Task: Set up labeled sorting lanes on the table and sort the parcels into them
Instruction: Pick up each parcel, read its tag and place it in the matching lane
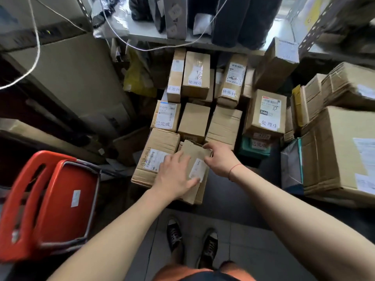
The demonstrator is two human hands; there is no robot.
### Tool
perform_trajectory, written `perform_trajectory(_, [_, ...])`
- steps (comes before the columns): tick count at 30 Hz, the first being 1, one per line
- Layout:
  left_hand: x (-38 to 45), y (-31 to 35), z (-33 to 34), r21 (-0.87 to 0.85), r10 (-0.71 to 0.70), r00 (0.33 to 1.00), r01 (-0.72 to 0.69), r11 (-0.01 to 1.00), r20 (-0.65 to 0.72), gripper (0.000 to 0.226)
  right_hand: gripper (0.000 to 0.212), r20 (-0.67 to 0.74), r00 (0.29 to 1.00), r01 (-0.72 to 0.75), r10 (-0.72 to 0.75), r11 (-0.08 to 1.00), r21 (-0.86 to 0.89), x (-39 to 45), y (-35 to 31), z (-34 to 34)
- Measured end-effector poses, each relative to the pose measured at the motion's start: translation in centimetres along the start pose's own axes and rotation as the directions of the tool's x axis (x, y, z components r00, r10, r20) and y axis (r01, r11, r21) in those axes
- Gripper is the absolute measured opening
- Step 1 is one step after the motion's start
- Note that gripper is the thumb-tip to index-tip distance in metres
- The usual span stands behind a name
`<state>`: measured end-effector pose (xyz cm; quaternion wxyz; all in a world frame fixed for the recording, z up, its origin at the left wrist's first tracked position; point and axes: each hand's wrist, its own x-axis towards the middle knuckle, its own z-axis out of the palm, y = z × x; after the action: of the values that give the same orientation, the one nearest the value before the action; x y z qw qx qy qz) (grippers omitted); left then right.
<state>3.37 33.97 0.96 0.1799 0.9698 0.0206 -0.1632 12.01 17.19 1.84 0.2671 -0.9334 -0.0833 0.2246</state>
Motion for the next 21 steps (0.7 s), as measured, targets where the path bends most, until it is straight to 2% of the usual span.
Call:
perform_trajectory(5, [0.1, 1.4, 2.8, 0.093, -0.057, 0.998, 0.059, 0.994, -0.022, 0.094, 0.054, 0.054, 0.998, 0.049, -0.043, 0.992, -0.117, 0.9, 1.1, 0.6])
perform_trajectory(8, [0.0, 1.7, 4.1, 0.138, -0.092, 0.996, 0.094, 0.986, -0.022, 0.100, 0.057, 0.110, 0.994, 0.040, -0.028, 0.993, -0.108, 0.9, 1.4, 0.8])
perform_trajectory(12, [0.1, 2.1, 4.8, 0.141, -0.114, 0.992, 0.121, 0.983, -0.054, 0.100, 0.059, 0.110, 0.993, 0.040, -0.036, 0.999, -0.034, 0.8, 1.6, 0.8])
perform_trajectory(16, [0.6, 2.4, 3.6, 0.006, -0.149, 0.988, 0.150, 0.989, -0.033, 0.095, 0.062, 0.055, 0.996, 0.067, -0.076, 0.987, 0.146, 0.4, 1.6, 0.0])
perform_trajectory(21, [0.8, 2.7, -1.1, -0.320, -0.212, 0.977, 0.208, 0.924, 0.024, 0.094, 0.063, -0.040, 0.991, 0.133, -0.127, 0.934, 0.331, -0.9, 0.6, -2.3])
